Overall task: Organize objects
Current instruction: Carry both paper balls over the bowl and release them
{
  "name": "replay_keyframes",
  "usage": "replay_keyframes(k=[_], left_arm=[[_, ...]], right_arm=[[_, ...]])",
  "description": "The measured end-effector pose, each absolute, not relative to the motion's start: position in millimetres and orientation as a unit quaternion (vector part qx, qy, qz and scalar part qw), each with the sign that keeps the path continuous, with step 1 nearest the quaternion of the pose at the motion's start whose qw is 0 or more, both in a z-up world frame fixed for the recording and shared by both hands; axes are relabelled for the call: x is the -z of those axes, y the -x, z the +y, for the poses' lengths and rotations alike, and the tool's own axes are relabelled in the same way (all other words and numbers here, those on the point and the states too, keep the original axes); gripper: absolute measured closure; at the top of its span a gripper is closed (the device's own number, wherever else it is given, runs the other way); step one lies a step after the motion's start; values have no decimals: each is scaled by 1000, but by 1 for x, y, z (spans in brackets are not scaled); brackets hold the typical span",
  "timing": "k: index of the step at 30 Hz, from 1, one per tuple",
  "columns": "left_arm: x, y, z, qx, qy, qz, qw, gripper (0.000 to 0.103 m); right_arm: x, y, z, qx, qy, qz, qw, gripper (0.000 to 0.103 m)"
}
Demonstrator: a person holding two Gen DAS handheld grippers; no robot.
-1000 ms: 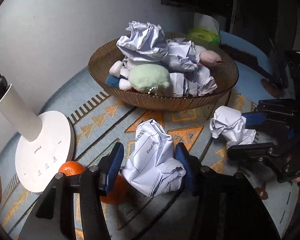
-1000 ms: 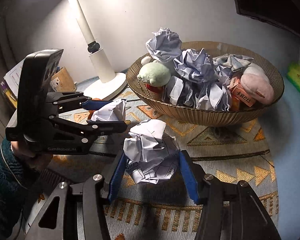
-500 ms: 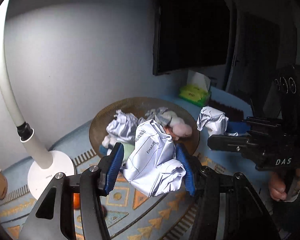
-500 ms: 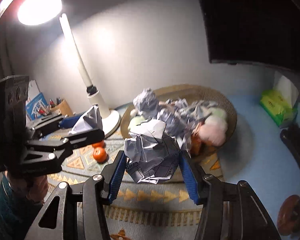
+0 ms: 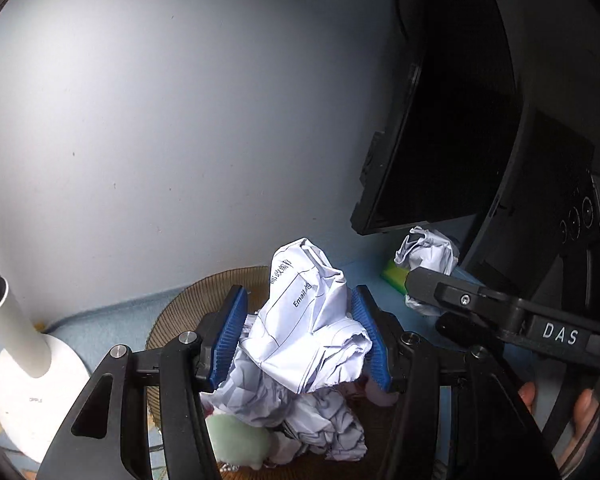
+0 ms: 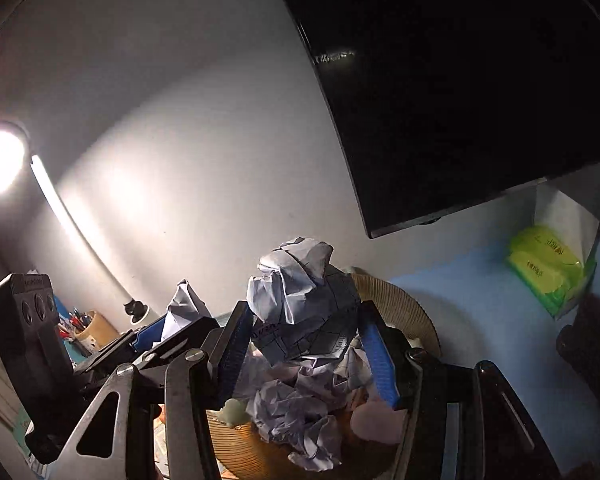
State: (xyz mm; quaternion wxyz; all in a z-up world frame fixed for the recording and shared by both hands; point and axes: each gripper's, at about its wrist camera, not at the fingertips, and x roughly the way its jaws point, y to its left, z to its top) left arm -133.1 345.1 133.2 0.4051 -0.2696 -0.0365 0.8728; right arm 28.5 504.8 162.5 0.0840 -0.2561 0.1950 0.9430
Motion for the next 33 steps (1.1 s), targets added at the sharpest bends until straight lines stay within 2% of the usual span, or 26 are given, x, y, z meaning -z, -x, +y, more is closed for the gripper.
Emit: replay_keyframes(k=[2, 5, 8, 10, 11, 12, 13, 14, 17, 22, 30, 33], left_arm=[[-120, 145, 346, -868, 280, -52, 408, 52], [-106, 160, 350, -869, 298, -36, 393, 51], [-99, 172, 346, -864, 306, -50, 397, 44], [-95, 181, 343, -860, 320, -67, 391, 28], [-92, 185, 343, -859, 330, -70, 385, 11], [-88, 188, 342, -859, 336, -73, 380, 1], [-86, 190, 340, -860, 335, -77, 378, 1], [-84, 191, 339, -858, 336, -76, 380, 1], [-83, 193, 344, -856, 341, -50, 385, 1], [-90, 161, 351, -884, 296, 37, 359, 1], [-113, 153, 337, -890, 281, 1, 359, 1], [-136, 139, 299, -899, 267, -3, 347, 1]], right_arm=[[-150, -17, 509, -940, 266, 197, 82, 50], [-136, -7, 515, -936, 274, 204, 86, 49], [-127, -2, 520, -933, 276, 214, 85, 49], [-124, 1, 521, -933, 277, 215, 84, 49], [-124, 2, 521, -934, 273, 216, 81, 43], [-123, 1, 521, -935, 269, 218, 83, 35], [-123, 0, 521, -935, 263, 219, 86, 25], [-123, -2, 520, -936, 261, 220, 85, 21], [-120, -2, 519, -935, 263, 223, 78, 21], [-114, 0, 519, -935, 267, 219, 78, 21], [-117, -10, 515, -945, 246, 194, 89, 21], [-123, -19, 509, -950, 233, 184, 99, 21]])
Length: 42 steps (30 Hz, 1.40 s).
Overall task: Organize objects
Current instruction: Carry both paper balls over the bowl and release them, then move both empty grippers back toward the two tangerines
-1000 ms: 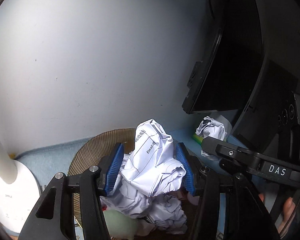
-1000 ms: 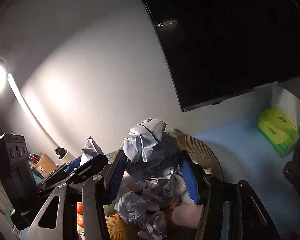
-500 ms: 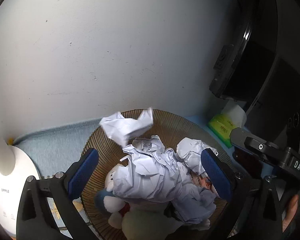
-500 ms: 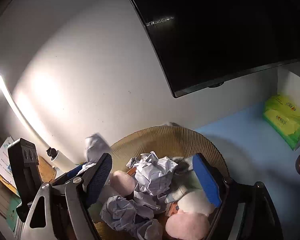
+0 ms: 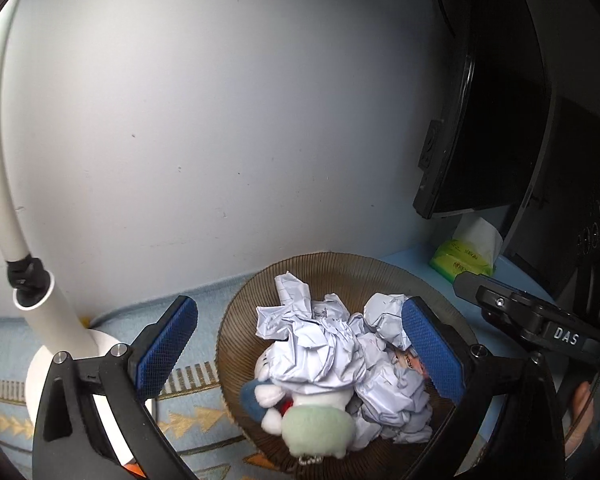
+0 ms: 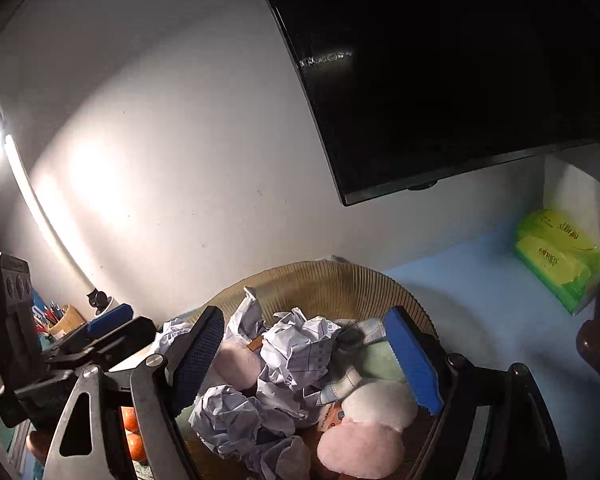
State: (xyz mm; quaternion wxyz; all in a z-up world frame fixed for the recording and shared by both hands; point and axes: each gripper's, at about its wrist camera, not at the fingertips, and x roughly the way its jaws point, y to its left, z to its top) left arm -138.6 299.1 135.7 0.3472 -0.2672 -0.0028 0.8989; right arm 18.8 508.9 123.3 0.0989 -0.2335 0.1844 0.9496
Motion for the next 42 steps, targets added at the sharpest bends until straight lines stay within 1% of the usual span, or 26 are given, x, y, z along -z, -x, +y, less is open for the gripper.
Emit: replay_keyframes(k=[3, 5, 6, 10, 12, 15, 17, 19, 22, 24, 27, 31, 39, 42], left_arm=[[-150, 111, 269, -909, 250, 6, 333, 1], [-158, 92, 239, -920, 249, 12, 302, 1], [-160, 82, 224, -925, 250, 13, 286, 1], [-148, 36, 155, -941, 262, 8, 215, 1], [-129, 19, 124, -941, 285, 11, 184, 1], [-87, 2, 88, -935, 327, 1, 138, 1], [-62, -6, 66, -932, 346, -3, 108, 1], [-41, -9, 55, -929, 358, -12, 91, 1], [-32, -10, 52, -930, 359, -23, 74, 1], [-36, -15, 50, -940, 332, -26, 69, 1], [-32, -14, 58, -935, 347, -8, 68, 1], [-31, -15, 67, -935, 348, 16, 72, 1], [-28, -13, 68, -930, 358, 17, 78, 1], [-25, -3, 74, -918, 384, 21, 101, 1]], right_arm=[[-138, -37, 495, -951, 235, 189, 72, 21], [-151, -57, 477, -956, 229, 170, 65, 20], [-157, -67, 466, -959, 228, 160, 61, 19], [-164, -104, 420, -959, 234, 156, 17, 6], [-154, -112, 392, -951, 258, 170, -9, 3], [-119, -122, 346, -937, 301, 176, -36, 2], [-87, -121, 320, -930, 328, 163, -28, 2], [-55, -118, 304, -933, 335, 130, -11, 2], [-25, -112, 285, -932, 352, 85, 14, 2], [-25, -110, 274, -935, 351, 45, 29, 3], [-19, -106, 266, -930, 365, 25, 35, 2], [-19, -103, 273, -925, 377, 37, 43, 2], [-15, -99, 279, -919, 389, 50, 45, 2], [-13, -95, 278, -914, 400, 49, 36, 2]])
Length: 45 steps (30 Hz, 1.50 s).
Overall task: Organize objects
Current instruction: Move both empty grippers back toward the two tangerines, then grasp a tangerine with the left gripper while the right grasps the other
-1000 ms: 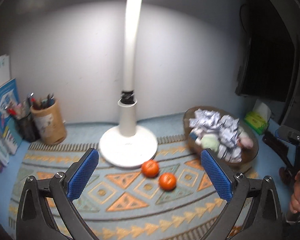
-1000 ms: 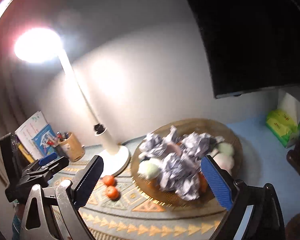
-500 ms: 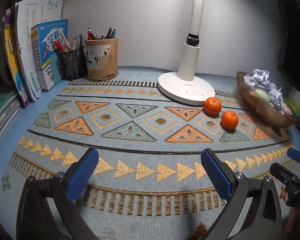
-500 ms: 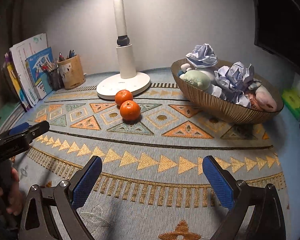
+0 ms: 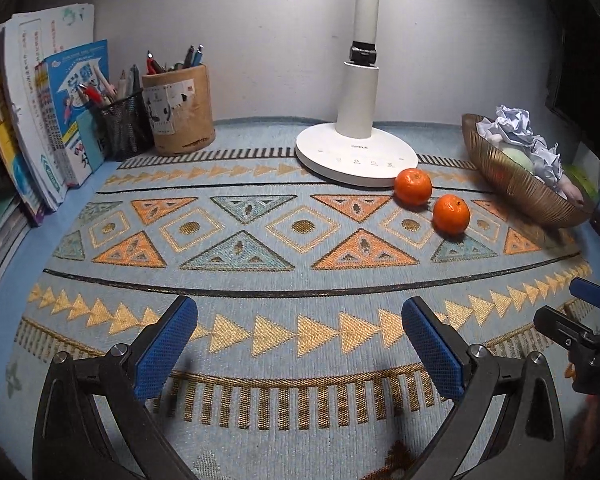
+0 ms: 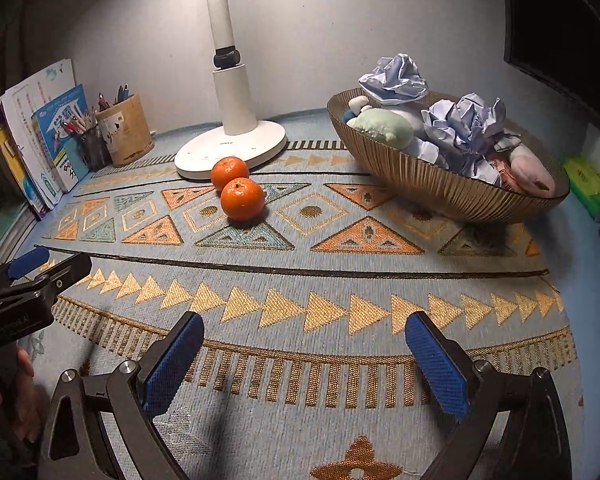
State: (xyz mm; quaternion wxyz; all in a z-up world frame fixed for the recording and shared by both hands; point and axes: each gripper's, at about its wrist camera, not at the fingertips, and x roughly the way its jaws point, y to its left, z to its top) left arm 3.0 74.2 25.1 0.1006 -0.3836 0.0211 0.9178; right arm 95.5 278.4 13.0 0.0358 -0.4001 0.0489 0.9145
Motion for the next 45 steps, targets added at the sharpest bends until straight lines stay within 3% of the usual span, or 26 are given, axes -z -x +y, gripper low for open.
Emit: replay_keyframes(k=[3, 6, 10, 14, 16, 18, 22, 24, 28, 31, 33, 45], left_arm=[[-31, 23, 76, -895, 412, -44, 166, 1], [-41, 59, 88, -876, 421, -89, 217, 1], [-40, 100, 129, -876, 427, -36, 222, 3], [-25, 123, 160, -867, 438, -24, 235, 9], [-20, 127, 169, -870, 435, -16, 232, 10], [-16, 131, 173, -869, 438, -16, 227, 16], [-14, 129, 174, -872, 435, -15, 222, 17], [-14, 127, 173, -871, 437, -22, 224, 28], [-14, 126, 175, -873, 436, -20, 218, 30], [-13, 126, 180, -875, 435, -8, 212, 41], [-13, 126, 181, -869, 434, -17, 236, 67], [-26, 94, 150, -878, 428, -24, 214, 67]], right_arm=[[-13, -85, 277, -902, 426, 62, -13, 2], [-24, -64, 272, -889, 450, 66, -52, 9], [-33, -30, 262, -896, 437, 29, -79, 10], [-13, 3, 264, -886, 451, 41, -99, 33], [-6, 15, 264, -887, 451, 39, -91, 34], [-2, 22, 266, -889, 448, 39, -86, 34], [-2, 32, 267, -893, 443, 41, -75, 34], [-2, 35, 264, -893, 442, 34, -76, 38], [-3, 38, 261, -896, 439, 19, -66, 50], [-3, 39, 262, -897, 437, 25, -70, 60], [-3, 39, 262, -897, 435, 25, -73, 65], [-10, 14, 256, -905, 418, 2, -80, 66]])
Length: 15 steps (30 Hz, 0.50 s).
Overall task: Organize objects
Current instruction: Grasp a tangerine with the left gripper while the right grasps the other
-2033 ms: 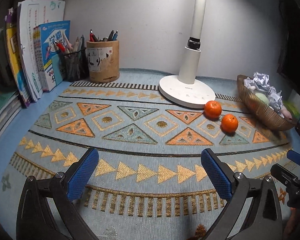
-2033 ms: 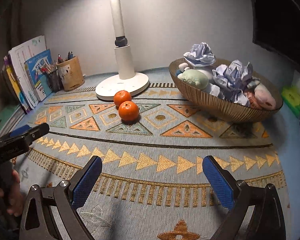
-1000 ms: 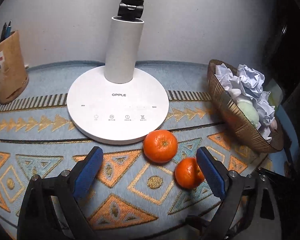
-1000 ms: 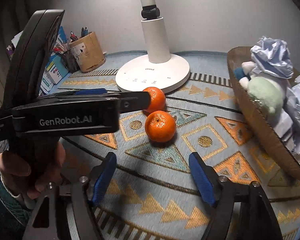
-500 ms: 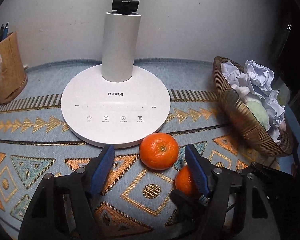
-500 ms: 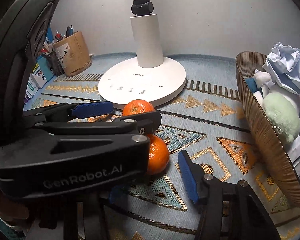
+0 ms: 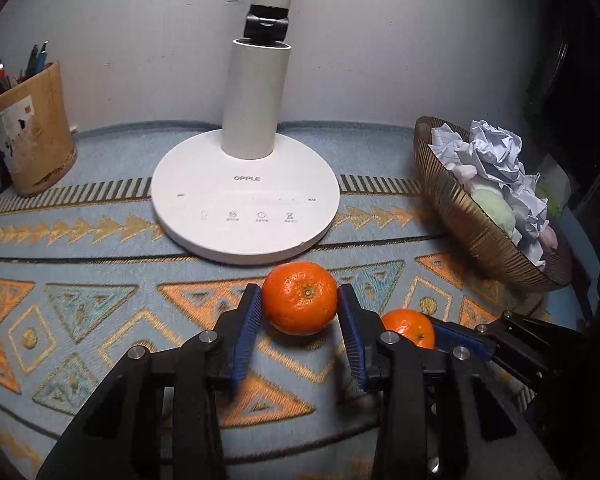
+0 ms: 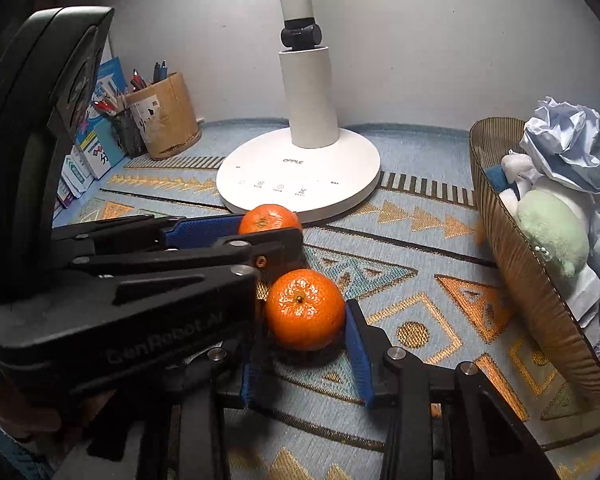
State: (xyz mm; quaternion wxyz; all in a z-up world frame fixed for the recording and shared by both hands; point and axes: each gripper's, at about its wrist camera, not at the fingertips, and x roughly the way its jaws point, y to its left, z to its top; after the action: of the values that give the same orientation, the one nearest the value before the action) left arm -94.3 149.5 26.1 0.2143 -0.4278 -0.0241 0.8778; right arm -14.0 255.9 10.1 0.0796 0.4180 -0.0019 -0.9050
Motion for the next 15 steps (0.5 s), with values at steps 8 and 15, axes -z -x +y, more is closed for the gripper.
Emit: replay_keyframes(k=[8, 15], left_arm=[[-20, 2, 69, -883, 443, 2, 155, 67], [-21, -38, 49, -905, 406, 42, 120, 67]], right_arm=[[-30, -68, 275, 905, -420, -49, 51, 66], [-13, -107, 283, 900, -425, -94, -1, 66]])
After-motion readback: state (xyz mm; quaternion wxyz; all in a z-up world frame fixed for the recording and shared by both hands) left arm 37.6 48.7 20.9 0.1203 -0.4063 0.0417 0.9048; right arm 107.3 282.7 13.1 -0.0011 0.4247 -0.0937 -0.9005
